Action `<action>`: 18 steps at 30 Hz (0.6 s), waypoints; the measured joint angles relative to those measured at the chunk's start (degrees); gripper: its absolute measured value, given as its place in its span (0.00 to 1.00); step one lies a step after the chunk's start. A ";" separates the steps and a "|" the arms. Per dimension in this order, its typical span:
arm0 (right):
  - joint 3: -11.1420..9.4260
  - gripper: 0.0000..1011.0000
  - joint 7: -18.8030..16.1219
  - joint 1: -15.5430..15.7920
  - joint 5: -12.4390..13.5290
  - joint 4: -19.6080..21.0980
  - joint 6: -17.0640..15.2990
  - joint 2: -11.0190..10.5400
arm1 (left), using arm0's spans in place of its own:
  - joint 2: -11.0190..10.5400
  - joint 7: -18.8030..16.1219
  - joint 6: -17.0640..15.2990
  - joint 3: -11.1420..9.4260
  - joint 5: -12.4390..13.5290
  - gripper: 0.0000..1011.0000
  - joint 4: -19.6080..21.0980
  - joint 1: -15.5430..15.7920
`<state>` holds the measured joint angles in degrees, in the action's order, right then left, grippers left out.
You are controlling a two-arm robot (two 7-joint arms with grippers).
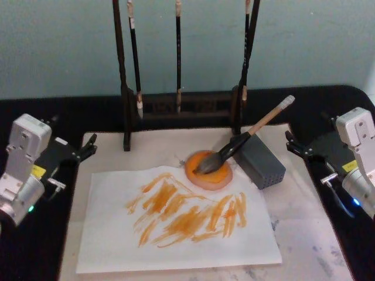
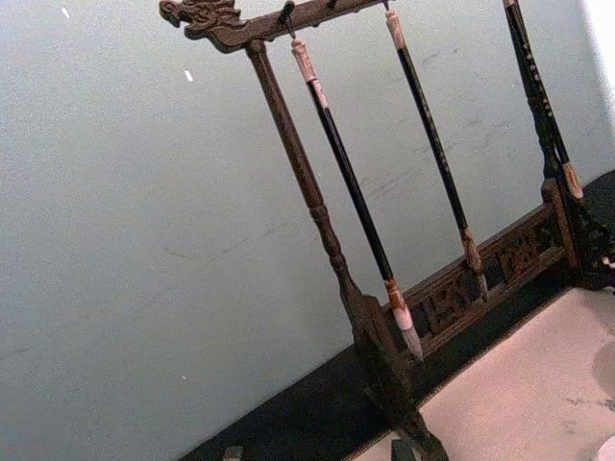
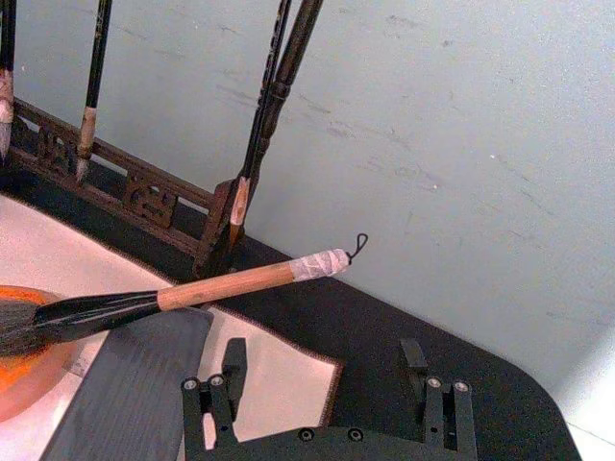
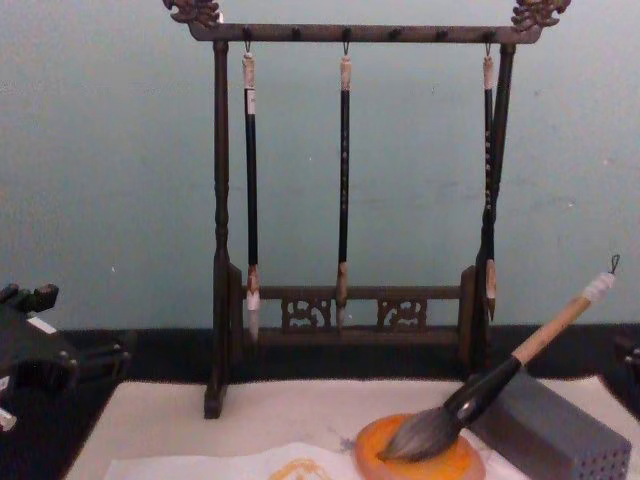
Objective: Pick up the brush from the inkstone, write on the paper, then place the brush back to its original position.
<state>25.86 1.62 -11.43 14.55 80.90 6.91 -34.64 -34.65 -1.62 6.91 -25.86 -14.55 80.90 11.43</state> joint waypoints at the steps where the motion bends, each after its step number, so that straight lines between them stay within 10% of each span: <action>1: 0.00 0.99 0.00 0.00 0.00 0.00 0.00 0.00 | 0.00 0.00 0.00 0.00 0.00 0.99 0.00 0.00; 18: 0.00 0.99 0.00 0.00 0.00 0.00 0.00 0.00 | 0.00 0.00 0.00 0.00 0.00 0.99 0.00 0.00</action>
<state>25.86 1.62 -11.43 14.55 80.90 6.90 -34.65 -34.65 -1.62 6.91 -25.86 -14.55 80.90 11.43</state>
